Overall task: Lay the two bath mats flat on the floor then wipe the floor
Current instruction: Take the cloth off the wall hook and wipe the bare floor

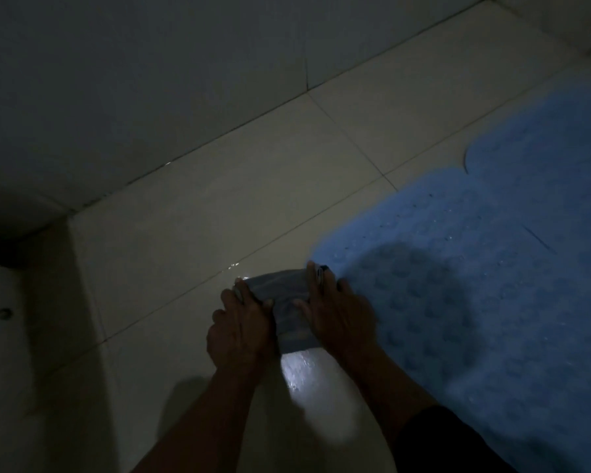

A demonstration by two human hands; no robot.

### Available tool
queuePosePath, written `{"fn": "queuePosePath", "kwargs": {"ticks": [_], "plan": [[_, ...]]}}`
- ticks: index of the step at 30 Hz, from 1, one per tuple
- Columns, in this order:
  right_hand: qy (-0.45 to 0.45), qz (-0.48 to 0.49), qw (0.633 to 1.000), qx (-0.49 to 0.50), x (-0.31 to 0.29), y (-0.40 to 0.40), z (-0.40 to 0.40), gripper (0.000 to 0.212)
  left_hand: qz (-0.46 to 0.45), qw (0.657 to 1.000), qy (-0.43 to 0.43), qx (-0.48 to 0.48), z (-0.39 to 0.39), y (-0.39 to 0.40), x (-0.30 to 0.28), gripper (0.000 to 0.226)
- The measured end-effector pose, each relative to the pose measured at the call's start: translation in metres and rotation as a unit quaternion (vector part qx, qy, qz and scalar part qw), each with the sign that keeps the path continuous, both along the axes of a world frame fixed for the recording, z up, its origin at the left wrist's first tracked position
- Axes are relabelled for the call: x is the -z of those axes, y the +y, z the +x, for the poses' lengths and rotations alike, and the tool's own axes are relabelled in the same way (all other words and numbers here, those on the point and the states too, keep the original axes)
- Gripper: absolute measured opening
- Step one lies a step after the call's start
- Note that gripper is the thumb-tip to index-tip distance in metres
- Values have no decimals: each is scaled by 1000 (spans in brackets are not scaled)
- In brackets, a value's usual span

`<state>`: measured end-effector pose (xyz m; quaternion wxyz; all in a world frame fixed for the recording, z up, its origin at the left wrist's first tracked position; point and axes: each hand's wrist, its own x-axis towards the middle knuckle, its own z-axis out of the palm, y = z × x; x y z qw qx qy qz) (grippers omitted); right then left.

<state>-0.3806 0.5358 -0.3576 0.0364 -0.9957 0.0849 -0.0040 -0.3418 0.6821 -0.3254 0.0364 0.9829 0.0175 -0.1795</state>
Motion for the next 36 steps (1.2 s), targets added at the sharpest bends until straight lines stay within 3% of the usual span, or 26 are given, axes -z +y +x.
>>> {"fn": "queuePosePath", "kwargs": {"ticks": [4,13,16,21,24,25,28,33,36], "plan": [[4,-23,999,22,0,3,36,60,4,999,-22,25,39,0,4,71],[59,-1,993,102,-4,6,89,72,-23,997,-61,44,111,-14,12,71],[68,36,990,115,-12,1,103,73,-88,996,1,27,128,-31,12,70],[55,6,988,147,-7,-13,113,70,-110,994,10,20,149,-51,14,66],[71,52,980,179,-11,-26,117,69,-26,985,-79,154,161,-60,17,65],[71,55,977,194,-12,-30,116,69,-7,980,-70,185,166,-65,16,67],[66,48,970,227,-15,-41,114,63,-18,977,-19,210,176,-82,13,69],[48,22,953,297,-6,-66,121,66,-11,969,-18,246,186,-113,6,68],[63,57,941,326,-4,-82,125,67,-13,963,-18,268,194,-134,4,67]]}}
